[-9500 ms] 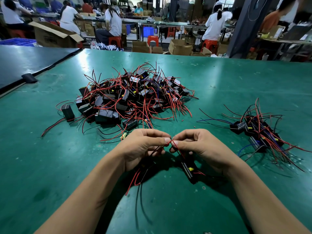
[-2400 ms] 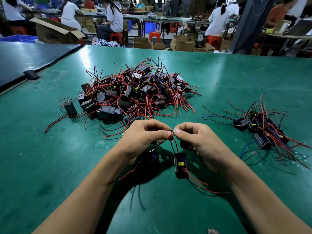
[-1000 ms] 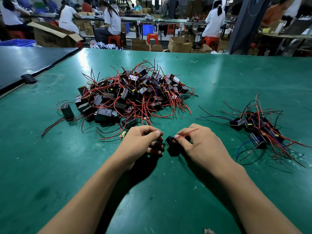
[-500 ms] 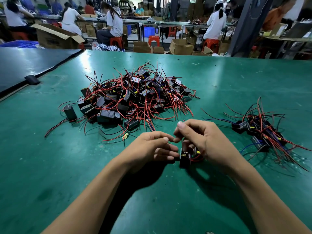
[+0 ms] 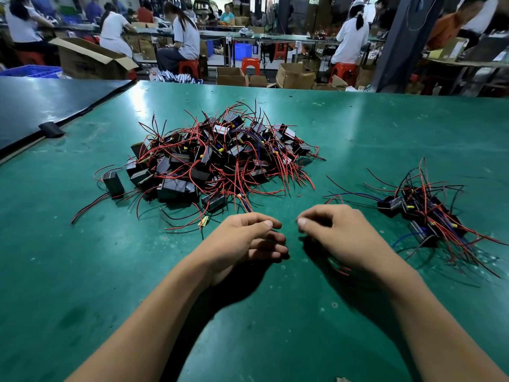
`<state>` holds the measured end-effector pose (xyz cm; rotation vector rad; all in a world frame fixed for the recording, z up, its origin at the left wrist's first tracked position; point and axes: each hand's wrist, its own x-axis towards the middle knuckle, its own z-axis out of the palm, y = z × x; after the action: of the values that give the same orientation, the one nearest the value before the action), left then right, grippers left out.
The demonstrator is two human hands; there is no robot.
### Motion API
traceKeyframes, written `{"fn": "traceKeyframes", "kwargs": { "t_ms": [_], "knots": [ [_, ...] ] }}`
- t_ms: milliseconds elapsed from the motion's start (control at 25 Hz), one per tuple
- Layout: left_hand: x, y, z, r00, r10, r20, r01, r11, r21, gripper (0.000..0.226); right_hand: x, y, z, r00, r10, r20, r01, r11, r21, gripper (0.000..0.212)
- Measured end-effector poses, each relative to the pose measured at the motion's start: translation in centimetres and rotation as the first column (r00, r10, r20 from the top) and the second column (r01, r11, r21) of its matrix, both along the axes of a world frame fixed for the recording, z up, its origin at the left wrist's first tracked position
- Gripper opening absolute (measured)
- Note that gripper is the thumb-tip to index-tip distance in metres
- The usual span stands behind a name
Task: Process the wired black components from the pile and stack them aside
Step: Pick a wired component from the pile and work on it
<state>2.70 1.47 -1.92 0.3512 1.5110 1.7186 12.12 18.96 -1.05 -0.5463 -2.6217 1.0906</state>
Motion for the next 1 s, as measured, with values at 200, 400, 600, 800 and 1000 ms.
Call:
{"fn": "traceKeyframes", "kwargs": {
  "t_ms": [200,400,600,800,1000],
  "knots": [
    [0.0,0.0,0.0,1.000,0.006,0.006,-0.006,1.000,0.007,0.018,-0.7,2.1,-0.4,0.944,-0.279,-0.178,0.107,0.767,-0.632,0.023],
    [0.0,0.1,0.0,1.000,0.009,0.009,-0.009,1.000,-0.002,0.019,-0.2,1.8,0.4,0.772,-0.411,-0.484,0.240,0.895,-0.377,0.032],
    [-0.3,0.2,-0.1,1.000,0.016,-0.009,-0.016,1.000,0.009,0.015,1.2,-2.3,2.5,0.822,0.098,-0.562,-0.357,0.857,-0.372,0.048],
    [-1.3,0.1,-0.2,0.946,0.255,-0.198,-0.260,0.966,0.002,0.020,0.0,-6.4,-0.3,0.857,0.452,-0.248,-0.488,0.867,-0.103,0.018],
    [-1.6,-0.2,-0.4,0.844,0.414,-0.342,-0.437,0.899,0.012,0.021,-1.9,-4.4,-3.4,0.936,0.349,-0.053,-0.330,0.917,0.222,0.033]
  ]
}}
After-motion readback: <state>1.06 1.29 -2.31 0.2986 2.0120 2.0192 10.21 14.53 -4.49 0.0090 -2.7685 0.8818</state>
